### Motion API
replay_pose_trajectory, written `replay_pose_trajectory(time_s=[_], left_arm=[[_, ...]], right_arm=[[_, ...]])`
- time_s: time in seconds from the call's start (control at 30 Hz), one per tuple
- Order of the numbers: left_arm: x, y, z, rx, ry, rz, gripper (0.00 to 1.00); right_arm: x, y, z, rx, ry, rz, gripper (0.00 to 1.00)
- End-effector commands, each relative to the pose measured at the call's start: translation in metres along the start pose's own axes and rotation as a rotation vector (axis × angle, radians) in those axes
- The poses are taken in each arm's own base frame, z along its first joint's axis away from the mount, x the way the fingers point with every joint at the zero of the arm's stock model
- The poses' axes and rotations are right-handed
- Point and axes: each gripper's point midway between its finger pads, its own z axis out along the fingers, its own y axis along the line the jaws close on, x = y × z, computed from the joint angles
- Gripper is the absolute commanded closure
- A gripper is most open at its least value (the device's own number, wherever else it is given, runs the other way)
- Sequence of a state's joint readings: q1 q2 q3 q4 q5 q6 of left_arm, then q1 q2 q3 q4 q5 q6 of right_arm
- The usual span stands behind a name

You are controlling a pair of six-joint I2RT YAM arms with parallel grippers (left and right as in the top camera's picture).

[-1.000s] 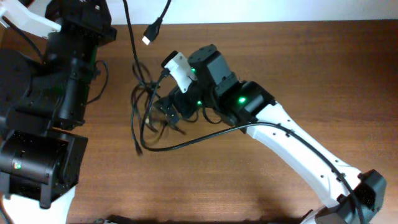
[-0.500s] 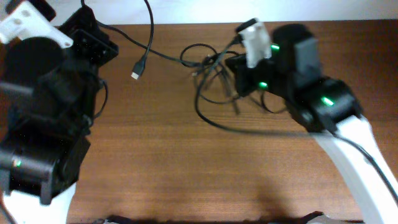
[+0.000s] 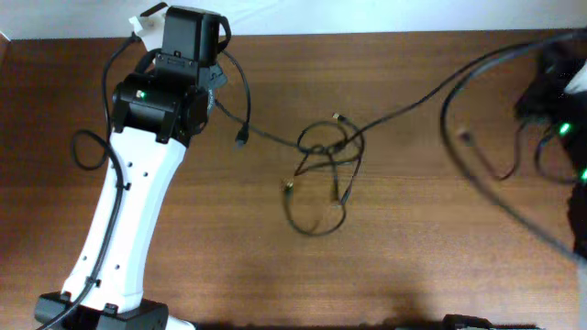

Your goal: Untangle cables

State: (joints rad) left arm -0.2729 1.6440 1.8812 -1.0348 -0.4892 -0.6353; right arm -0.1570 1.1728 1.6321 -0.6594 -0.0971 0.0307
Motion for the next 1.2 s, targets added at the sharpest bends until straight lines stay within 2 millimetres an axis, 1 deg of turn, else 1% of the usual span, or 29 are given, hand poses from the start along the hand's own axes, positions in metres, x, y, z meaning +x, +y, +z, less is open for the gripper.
replay_pose_trajectory(time_s=[0.0,0.07,0.1,0.13,0.17,0.2,0.27,0.3,0.33,0.37,0.4,0.43,0.47,0.53,0.57,0.63,0.67,0.7,0.73,0.77,0.8,0.83,0.87,0.93,1.0,1.03,1.07,1.1,1.17], left_arm=[[0.003,0.009,-0.003,-0.037,0.010,0.026,1.00],[0.009,0.016,-0.003,-0.065,0.034,0.044,1.00],[0.012,0.019,-0.003,-0.078,0.045,0.052,1.00],[0.012,0.026,-0.001,-0.123,0.034,0.065,1.00],[0.013,0.032,0.002,-0.160,0.026,0.076,1.00],[0.017,0.033,0.008,-0.174,0.033,0.086,1.00],[0.025,0.033,0.013,-0.179,0.053,0.082,1.00],[0.029,0.030,0.013,-0.160,0.074,0.085,1.00],[0.035,0.024,0.009,-0.128,0.098,0.092,1.00],[0.037,0.022,0.005,-0.121,0.099,0.100,1.00],[0.037,0.019,0.000,-0.109,0.094,0.104,1.00],[0.035,0.016,-0.008,-0.087,0.081,0.103,1.00],[0.032,0.012,-0.015,-0.064,0.062,0.094,1.00],[0.018,0.011,-0.033,-0.019,0.010,0.058,1.00],[0.012,0.012,-0.041,0.002,-0.010,0.041,1.00],[0.006,0.012,-0.047,0.018,-0.032,0.025,1.00],[0.004,0.010,-0.047,0.023,-0.039,0.020,1.00],[0.000,0.013,-0.047,0.005,-0.062,0.015,1.00],[-0.005,0.018,-0.048,-0.027,-0.090,0.012,1.00],[-0.009,0.024,-0.048,-0.057,-0.113,0.011,1.00],[-0.009,0.026,-0.049,-0.073,-0.117,0.015,1.00],[-0.008,0.032,-0.049,-0.099,-0.115,0.030,1.00],[-0.006,0.033,-0.049,-0.104,-0.107,0.040,1.00],[-0.006,0.033,-0.049,-0.105,-0.108,0.040,1.00],[-0.009,0.036,-0.049,-0.122,-0.121,0.040,1.00],[-0.009,0.036,-0.050,-0.125,-0.124,0.040,1.00],[-0.009,0.036,-0.050,-0.125,-0.124,0.040,1.00],[-0.009,0.037,-0.050,-0.126,-0.123,0.051,1.00],[-0.010,0.038,-0.050,-0.139,-0.129,0.077,1.00]], right_arm=[[-0.025,-0.047,0.023,0.082,-0.104,0.021,0.96],[-0.046,-0.066,0.028,0.088,-0.180,0.054,0.96],[-0.063,-0.071,0.024,0.050,-0.227,0.053,0.96],[-0.082,-0.071,0.012,0.013,-0.274,0.068,0.96],[-0.102,-0.061,-0.006,-0.051,-0.315,0.066,0.96],[-0.118,-0.045,-0.023,-0.119,-0.342,0.036,0.96],[-0.136,-0.041,-0.038,-0.113,-0.385,0.011,0.96],[-0.140,-0.048,-0.039,-0.075,-0.396,0.015,0.96],[-0.133,-0.057,-0.030,-0.056,-0.368,0.033,0.96],[-0.122,-0.059,-0.020,-0.061,-0.322,0.054,0.96],[-0.110,-0.058,-0.012,-0.088,-0.274,0.073,0.96],[-0.098,-0.049,-0.005,-0.155,-0.221,0.088,0.96],[-0.092,-0.044,-0.003,-0.189,-0.195,0.096,0.96],[-0.080,-0.052,0.010,-0.168,-0.152,0.113,0.96],[-0.071,-0.061,0.021,-0.140,-0.125,0.092,0.96],[-0.056,-0.079,0.044,-0.086,-0.084,0.057,0.96],[-0.048,-0.095,0.059,-0.032,-0.063,0.053,0.96],[-0.030,-0.126,0.093,0.061,-0.034,0.068,0.96],[-0.020,-0.144,0.117,0.102,-0.027,0.071,0.96],[-0.005,-0.163,0.145,0.133,-0.022,0.074,0.96],[0.001,-0.172,0.165,0.133,-0.038,0.068,0.96],[0.000,-0.177,0.183,0.133,-0.084,0.049,0.96],[-0.016,-0.178,0.186,0.138,-0.157,0.020,0.96],[-0.062,-0.190,0.170,0.224,-0.316,-0.035,0.96],[-0.095,-0.197,0.153,0.268,-0.422,-0.112,0.96],[-0.099,-0.209,0.151,0.336,-0.443,-0.133,0.96],[-0.093,-0.224,0.156,0.389,-0.430,-0.151,0.96],[-0.080,-0.236,0.166,0.408,-0.396,-0.170,0.96],[-0.026,-0.273,0.197,0.442,-0.275,-0.098,0.96]])
